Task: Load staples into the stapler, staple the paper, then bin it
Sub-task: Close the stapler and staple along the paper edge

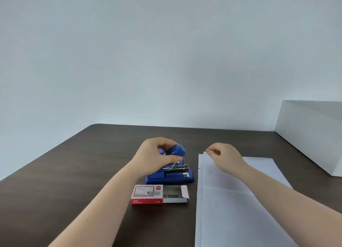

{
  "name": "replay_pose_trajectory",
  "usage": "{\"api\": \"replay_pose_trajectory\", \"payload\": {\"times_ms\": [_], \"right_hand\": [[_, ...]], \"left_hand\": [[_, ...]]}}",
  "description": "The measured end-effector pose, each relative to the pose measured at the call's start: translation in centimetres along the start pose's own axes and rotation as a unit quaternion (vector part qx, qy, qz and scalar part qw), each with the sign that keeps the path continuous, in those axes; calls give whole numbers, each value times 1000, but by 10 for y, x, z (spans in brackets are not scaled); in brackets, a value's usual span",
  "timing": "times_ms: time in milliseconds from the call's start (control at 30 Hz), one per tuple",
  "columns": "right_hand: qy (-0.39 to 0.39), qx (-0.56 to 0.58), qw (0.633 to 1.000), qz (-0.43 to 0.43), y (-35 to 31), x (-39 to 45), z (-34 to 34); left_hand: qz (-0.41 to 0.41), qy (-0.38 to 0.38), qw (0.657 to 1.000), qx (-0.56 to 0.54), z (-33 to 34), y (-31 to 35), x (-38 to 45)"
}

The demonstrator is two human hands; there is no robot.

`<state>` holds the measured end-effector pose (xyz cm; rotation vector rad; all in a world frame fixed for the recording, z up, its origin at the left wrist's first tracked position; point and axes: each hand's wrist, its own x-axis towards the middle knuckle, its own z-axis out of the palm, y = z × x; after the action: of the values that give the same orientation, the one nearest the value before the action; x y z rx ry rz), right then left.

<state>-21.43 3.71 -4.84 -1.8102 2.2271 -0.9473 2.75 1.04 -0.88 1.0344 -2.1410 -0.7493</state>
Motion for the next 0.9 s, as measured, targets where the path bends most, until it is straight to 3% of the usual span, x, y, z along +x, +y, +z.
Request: {"api": "replay_pose_trajectory", "payload": {"times_ms": [67,167,267,467,733,900], "right_hand": [[4,-74,997,8,10,3,-2],[-21,-157,986,46,23,11,-3],[-63,-163,982,76,32,16,-1],[-61,-171,982,46,39,19,1],[6,-73,997,-6,37,18,1],[-17,6,999,-42,23,17,-5]], "left_hand": [[13,-69,995,66,15,1,4],[15,-80,992,95,27,-2,5],[16,-79,991,107,28,-8,4],[20,-104,985,136,26,-17,4],[17,-94,987,133,27,-17,2],[23,-91,988,123,30,-15,1]]}}
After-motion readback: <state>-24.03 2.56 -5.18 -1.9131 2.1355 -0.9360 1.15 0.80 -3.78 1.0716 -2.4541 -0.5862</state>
